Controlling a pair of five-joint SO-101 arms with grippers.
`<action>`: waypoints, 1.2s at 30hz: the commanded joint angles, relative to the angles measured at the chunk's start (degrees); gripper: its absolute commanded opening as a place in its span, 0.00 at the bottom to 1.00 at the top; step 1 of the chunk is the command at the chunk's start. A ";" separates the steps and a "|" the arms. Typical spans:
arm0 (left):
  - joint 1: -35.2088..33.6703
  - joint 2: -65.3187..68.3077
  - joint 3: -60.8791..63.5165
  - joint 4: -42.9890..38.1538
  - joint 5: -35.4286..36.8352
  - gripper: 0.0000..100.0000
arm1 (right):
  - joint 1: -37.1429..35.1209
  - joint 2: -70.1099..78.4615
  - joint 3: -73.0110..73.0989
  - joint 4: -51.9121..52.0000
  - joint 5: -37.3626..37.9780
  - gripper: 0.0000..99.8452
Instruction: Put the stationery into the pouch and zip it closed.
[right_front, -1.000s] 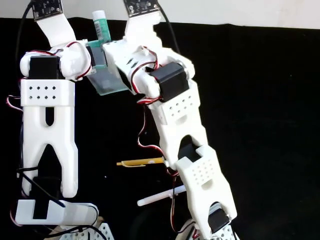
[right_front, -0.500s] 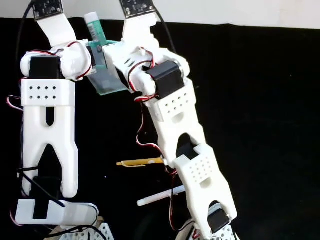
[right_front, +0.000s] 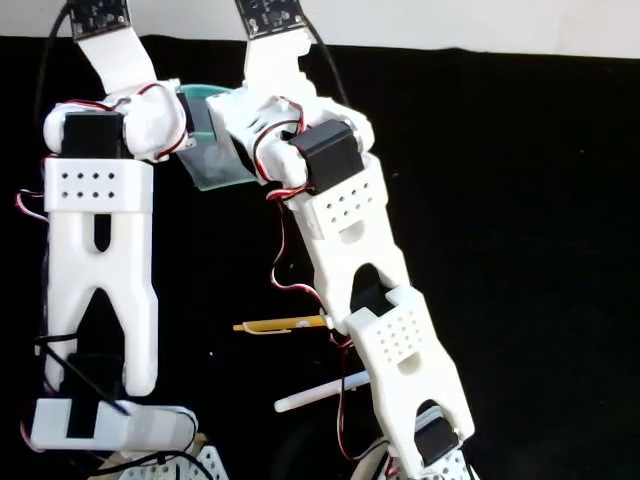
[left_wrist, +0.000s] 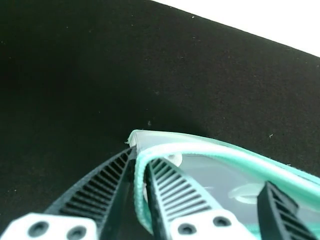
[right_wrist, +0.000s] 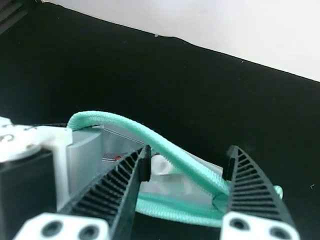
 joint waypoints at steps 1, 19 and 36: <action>-0.84 0.57 0.92 -0.62 -0.35 0.01 | 0.66 -3.03 -5.23 0.13 -0.09 0.24; -0.84 0.66 0.66 -0.62 -0.35 0.01 | 0.57 -15.78 -5.14 8.04 6.07 0.24; -0.84 0.66 0.57 -0.62 -0.35 0.01 | -3.47 -39.25 36.62 7.96 13.80 0.24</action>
